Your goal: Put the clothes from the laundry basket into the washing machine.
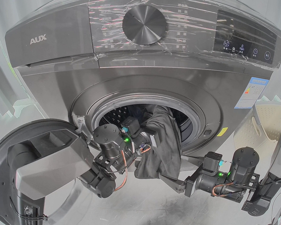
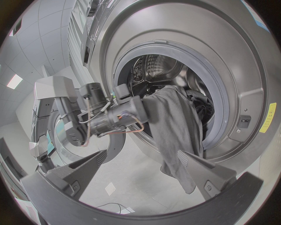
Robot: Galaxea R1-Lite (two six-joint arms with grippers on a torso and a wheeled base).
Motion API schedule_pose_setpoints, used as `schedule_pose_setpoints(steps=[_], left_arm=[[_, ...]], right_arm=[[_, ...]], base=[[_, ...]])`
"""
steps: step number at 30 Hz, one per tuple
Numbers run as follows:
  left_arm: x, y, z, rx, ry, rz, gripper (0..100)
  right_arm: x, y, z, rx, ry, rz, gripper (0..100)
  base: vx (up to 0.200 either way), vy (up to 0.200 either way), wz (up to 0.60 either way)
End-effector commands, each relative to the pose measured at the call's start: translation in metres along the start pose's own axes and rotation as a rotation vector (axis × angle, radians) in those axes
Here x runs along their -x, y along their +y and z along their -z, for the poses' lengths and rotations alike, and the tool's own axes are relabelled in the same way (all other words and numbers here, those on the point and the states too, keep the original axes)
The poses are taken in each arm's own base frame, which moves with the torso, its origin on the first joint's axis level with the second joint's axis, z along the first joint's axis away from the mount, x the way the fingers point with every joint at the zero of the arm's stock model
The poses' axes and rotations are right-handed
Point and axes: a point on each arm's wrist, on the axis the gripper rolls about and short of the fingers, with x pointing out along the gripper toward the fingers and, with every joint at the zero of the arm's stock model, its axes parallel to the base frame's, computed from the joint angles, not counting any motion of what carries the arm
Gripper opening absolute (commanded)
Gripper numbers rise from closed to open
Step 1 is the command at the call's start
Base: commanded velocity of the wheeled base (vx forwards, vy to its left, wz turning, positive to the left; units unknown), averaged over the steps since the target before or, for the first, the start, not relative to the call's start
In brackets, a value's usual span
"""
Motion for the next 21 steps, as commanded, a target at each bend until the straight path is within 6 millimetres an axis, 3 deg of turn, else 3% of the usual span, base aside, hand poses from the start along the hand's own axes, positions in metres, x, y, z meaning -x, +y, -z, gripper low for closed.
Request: schedule_pose_setpoints(steps=[1,9,12,21], left_arm=[[-0.020,0.029,0.027,-0.004,0.004,-0.058,0],[-0.044,0.042,0.030,0.010,-0.037,-0.113,0],[-0.057,0.052,0.039,0.008,-0.050,-0.150,0],[-0.101,0.075,0.032,0.002,-0.084,-0.249,0]], right_arm=[[0.004,-0.001,0.004,0.000,0.020,0.004,100],[0.006,-0.002,0.014,0.001,0.071,0.010,100],[0.006,-0.002,0.015,0.001,0.074,0.010,100],[0.004,-0.003,0.018,0.000,0.086,0.012,100]], base=[[0.000,0.000,0.00],[0.000,0.000,0.00],[0.000,0.000,0.00],[0.000,0.000,0.00]])
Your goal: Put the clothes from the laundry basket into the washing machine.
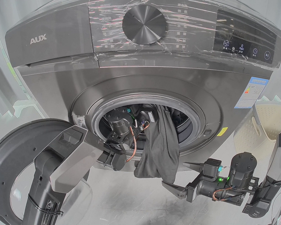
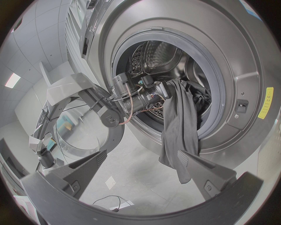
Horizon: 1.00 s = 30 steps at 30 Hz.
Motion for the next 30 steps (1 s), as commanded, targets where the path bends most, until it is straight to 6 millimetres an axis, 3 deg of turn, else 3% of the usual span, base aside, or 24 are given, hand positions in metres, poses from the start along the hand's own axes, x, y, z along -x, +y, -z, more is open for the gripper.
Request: schedule_pose_setpoints(steps=[1,7,12,13,17,21,30], left_arm=[[-0.025,0.013,0.020,-0.005,0.006,-0.079,0],[-0.037,0.030,0.027,-0.014,0.008,-0.148,0],[-0.037,0.030,0.028,0.003,0.010,-0.148,0],[-0.037,0.029,0.028,0.007,0.010,-0.147,100],[-0.038,0.024,0.023,0.046,0.004,-0.142,100],[-0.038,0.013,0.004,0.080,0.011,-0.135,100],[0.003,-0.012,-0.010,0.082,0.252,-0.119,100]], right_arm=[[-0.002,-0.001,0.004,0.000,0.014,0.003,100],[-0.002,-0.003,0.005,-0.002,0.022,0.010,100],[-0.004,-0.004,0.007,-0.003,0.029,0.013,100],[-0.004,-0.004,0.008,-0.003,0.033,0.015,100],[-0.005,-0.005,0.009,-0.004,0.038,0.018,100],[-0.005,-0.005,0.009,-0.004,0.036,0.018,100],[-0.004,-0.007,0.008,-0.003,0.034,0.024,100]], base=[[0.000,0.000,0.00],[0.000,0.000,0.00],[0.000,0.000,0.00],[0.000,0.000,0.00],[0.000,0.000,0.00],[0.000,0.000,0.00],[0.000,0.000,0.00]])
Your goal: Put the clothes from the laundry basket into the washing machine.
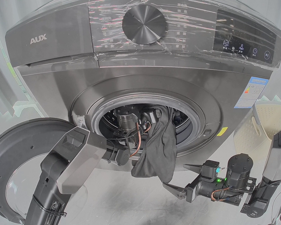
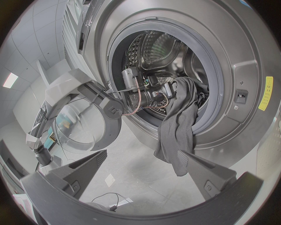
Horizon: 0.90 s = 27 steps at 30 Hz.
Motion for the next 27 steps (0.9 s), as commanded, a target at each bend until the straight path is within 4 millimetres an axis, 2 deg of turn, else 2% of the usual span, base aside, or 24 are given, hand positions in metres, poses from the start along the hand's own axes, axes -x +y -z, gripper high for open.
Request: schedule_pose_setpoints(steps=[1,3,9,12,18,24,25,27], left_arm=[[0.033,-0.017,-0.026,-0.009,0.107,0.014,100],[0.046,-0.021,-0.022,-0.020,0.167,0.032,100],[0.069,-0.030,-0.015,-0.048,0.260,0.087,100],[0.076,-0.032,-0.001,-0.075,0.316,0.109,100],[0.075,-0.025,0.035,-0.104,0.385,0.111,100],[0.065,-0.023,0.052,-0.102,0.391,0.117,100],[0.062,-0.023,0.054,-0.100,0.388,0.116,0],[0.058,-0.021,0.057,-0.099,0.383,0.114,0]], right_arm=[[0.001,-0.001,0.000,0.001,-0.001,0.003,100],[0.001,-0.001,-0.001,0.001,-0.004,0.003,100],[0.002,-0.001,-0.002,0.001,-0.007,0.003,100],[0.001,0.000,-0.002,0.001,-0.006,0.001,100],[0.002,0.000,-0.002,0.001,-0.009,0.001,100],[0.001,0.000,-0.003,0.001,-0.011,0.000,100],[0.001,0.000,-0.003,0.001,-0.011,0.000,100],[0.001,0.001,-0.002,0.002,-0.010,-0.002,100]], base=[[0.000,0.000,0.00],[0.000,0.000,0.00],[0.000,0.000,0.00],[0.000,0.000,0.00],[0.000,0.000,0.00],[0.000,0.000,0.00],[0.000,0.000,0.00],[0.000,0.000,0.00]])
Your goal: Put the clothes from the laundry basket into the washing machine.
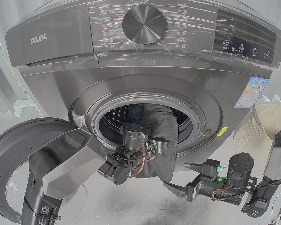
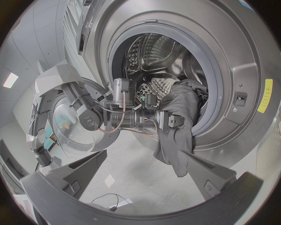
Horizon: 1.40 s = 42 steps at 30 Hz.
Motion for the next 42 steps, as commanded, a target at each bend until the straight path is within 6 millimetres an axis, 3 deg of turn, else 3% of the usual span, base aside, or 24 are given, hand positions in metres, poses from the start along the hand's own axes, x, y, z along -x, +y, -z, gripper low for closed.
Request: schedule_pose_setpoints(steps=[1,4,10,15,19,27,28,33,36,42], left_arm=[[-0.015,0.005,0.015,0.005,0.009,-0.007,0],[-0.020,0.005,0.013,0.011,-0.015,-0.004,0],[-0.029,0.008,-0.021,0.052,-0.169,-0.026,0],[-0.036,0.023,-0.049,0.065,-0.295,-0.096,0],[-0.045,0.046,-0.070,0.078,-0.406,-0.179,0],[-0.049,0.052,-0.072,0.082,-0.430,-0.204,0],[-0.049,0.051,-0.072,0.082,-0.430,-0.202,100],[-0.045,0.043,-0.070,0.087,-0.405,-0.190,100],[-0.028,0.020,-0.065,0.073,-0.321,-0.130,100],[-0.002,0.000,-0.054,0.045,-0.187,-0.070,100]], right_arm=[[-0.001,0.001,0.000,0.001,0.000,-0.004,100],[-0.001,0.001,0.000,0.001,-0.001,-0.005,100],[-0.002,0.001,0.000,0.001,-0.001,-0.004,100],[-0.002,0.001,0.000,0.001,-0.001,-0.005,100],[-0.002,0.001,0.000,0.001,-0.003,-0.004,100],[-0.002,0.000,0.000,0.000,-0.001,-0.001,100],[-0.002,0.000,0.001,0.000,0.000,-0.001,100],[-0.002,0.000,0.001,0.001,0.000,-0.002,100],[-0.002,0.000,0.001,0.000,0.001,0.001,100],[-0.001,-0.001,0.001,-0.001,0.004,0.006,100]], base=[[0.000,0.000,0.00],[0.000,0.000,0.00],[0.000,0.000,0.00],[0.000,0.000,0.00],[0.000,0.000,0.00],[0.000,0.000,0.00],[0.000,0.000,0.00],[0.000,0.000,0.00],[0.000,0.000,0.00],[0.000,0.000,0.00]])
